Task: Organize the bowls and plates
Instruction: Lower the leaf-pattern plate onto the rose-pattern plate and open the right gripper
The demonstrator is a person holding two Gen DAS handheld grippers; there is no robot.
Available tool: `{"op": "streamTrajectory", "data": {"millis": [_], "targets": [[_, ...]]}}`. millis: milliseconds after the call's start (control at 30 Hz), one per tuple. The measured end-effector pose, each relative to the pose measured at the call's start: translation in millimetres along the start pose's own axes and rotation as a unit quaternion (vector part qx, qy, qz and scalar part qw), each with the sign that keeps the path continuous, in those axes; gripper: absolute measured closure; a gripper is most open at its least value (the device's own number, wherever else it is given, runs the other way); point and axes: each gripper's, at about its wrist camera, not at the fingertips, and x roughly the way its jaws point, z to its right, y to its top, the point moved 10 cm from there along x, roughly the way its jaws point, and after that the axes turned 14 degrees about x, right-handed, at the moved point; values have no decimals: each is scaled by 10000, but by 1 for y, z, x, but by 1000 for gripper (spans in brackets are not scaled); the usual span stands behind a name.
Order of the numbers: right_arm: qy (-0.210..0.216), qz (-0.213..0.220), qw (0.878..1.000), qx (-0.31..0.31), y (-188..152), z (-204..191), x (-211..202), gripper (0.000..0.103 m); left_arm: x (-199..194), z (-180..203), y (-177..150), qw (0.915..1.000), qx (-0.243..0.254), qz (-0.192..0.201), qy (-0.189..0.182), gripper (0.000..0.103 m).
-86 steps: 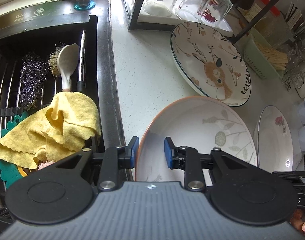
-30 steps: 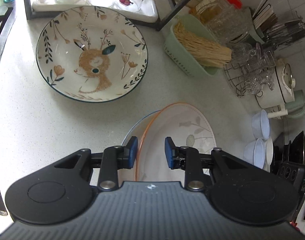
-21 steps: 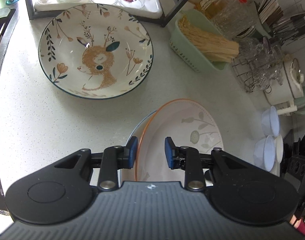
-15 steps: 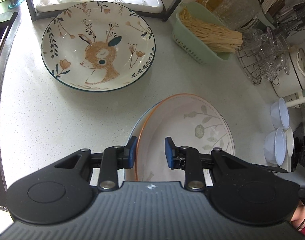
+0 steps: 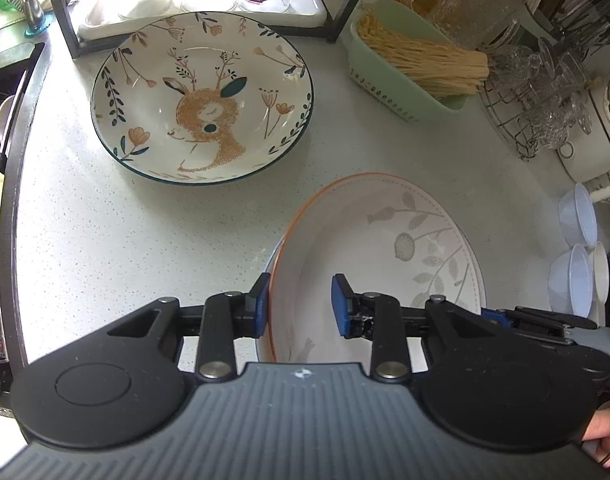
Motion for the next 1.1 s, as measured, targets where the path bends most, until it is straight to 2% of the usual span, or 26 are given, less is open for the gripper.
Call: {"op": "streamTrajectory", "data": {"millis": [100,200,533,833,967,1100], "targets": [[-45,87,9999,-106,1,0,-2,80,2,5,-2,10000,43,-59,-32,58],[-52,152,9998,-91,3,0,-3,82,4,6,-2,9999,14,-100,-16,56],[264,170,9987,397,4,11,-10,83,17,0,-13,9958,-802,-235,-384,56],[311,141,9985,432,7,12,-11,83,21,-9,-22,9833,-1602,-382,-772,56],[297,35,9989,352,7,11,-6,84,20,-13,-23,9785,-1765,-504,-941,56],[267,62,9994,233,8,8,-5,84,20,-11,-22,9772,-1712,-753,-1003,56]]}}
